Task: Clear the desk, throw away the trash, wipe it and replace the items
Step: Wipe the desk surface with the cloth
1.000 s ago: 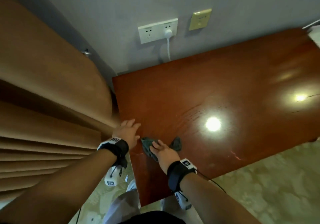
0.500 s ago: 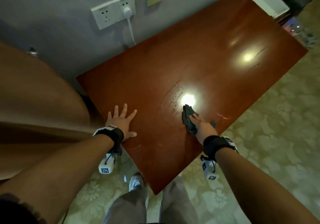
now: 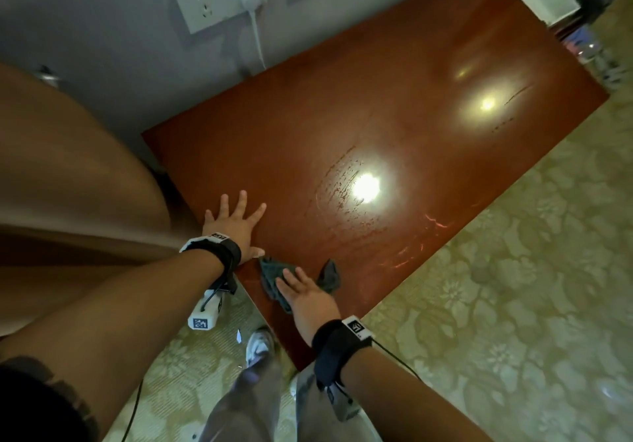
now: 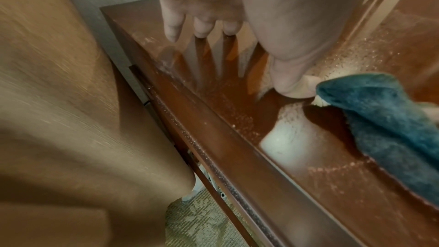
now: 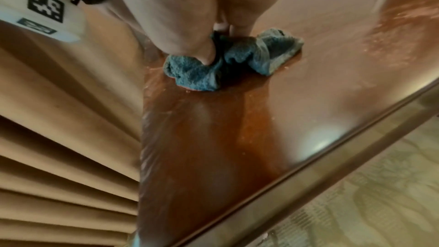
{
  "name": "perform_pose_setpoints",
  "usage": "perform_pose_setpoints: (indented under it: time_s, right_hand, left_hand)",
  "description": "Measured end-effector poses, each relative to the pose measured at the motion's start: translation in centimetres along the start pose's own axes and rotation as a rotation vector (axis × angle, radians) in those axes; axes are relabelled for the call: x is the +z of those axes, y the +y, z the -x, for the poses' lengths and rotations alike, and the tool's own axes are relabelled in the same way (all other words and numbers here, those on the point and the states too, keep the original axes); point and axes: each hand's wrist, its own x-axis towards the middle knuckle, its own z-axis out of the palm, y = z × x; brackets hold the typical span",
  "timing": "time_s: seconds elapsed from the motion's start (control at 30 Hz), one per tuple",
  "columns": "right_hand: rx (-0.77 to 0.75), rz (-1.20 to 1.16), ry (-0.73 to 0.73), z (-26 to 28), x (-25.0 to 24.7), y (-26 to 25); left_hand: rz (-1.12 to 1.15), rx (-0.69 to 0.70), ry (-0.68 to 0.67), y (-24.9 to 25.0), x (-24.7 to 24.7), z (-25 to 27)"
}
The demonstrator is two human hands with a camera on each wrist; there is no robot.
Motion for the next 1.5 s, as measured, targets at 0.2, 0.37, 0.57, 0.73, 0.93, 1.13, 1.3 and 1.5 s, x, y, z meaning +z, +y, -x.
perform_pose_setpoints:
  time_s: [0.2, 0.37, 0.57, 0.73, 0.93, 1.13, 1.3, 1.5]
  right_hand:
    - [-0.070, 0.145, -0.003, -0.2, -3.6, 3.6]
    - [0.117, 0.220, 0.090, -3.6, -10.0, 9.6]
    - [0.244, 0.056, 0.118, -5.9, -10.9, 10.7]
    - [0.126, 0.036, 0.113, -4.5, -6.7, 5.5]
    - [-0.166, 0.126, 0.025, -2.5, -0.7, -2.1]
    - [-0.376, 0.206, -0.106, -1.7, -0.3, -1.4]
    - [-0.272, 0.187, -0.083, -1.9, -3.8, 2.7]
    - [0.207, -0.010, 0.123, -3.1, -4.0, 3.7]
  left_hand:
    - [-0.010, -0.004, 0.005, 0.1, 0.1, -0.2]
    - [-0.018, -0.008, 0.005, 0.2, 0.1, -0.3]
    - [-0.044, 0.015, 0.008, -0.3, -0.3, -0.5]
    - [-0.057, 0.015, 0.013, -0.1, -0.8, -0.3]
    - [-0.074, 0.024, 0.021, -0.2, -0.9, -0.1]
    - [-0.110, 0.017, 0.038, -0.2, -0.6, 0.1]
    - [-0.118, 0.025, 0.044, -0.2, -0.6, 0.1]
    - [-0.122, 0.023, 0.041, -0.3, -0.4, 0.2]
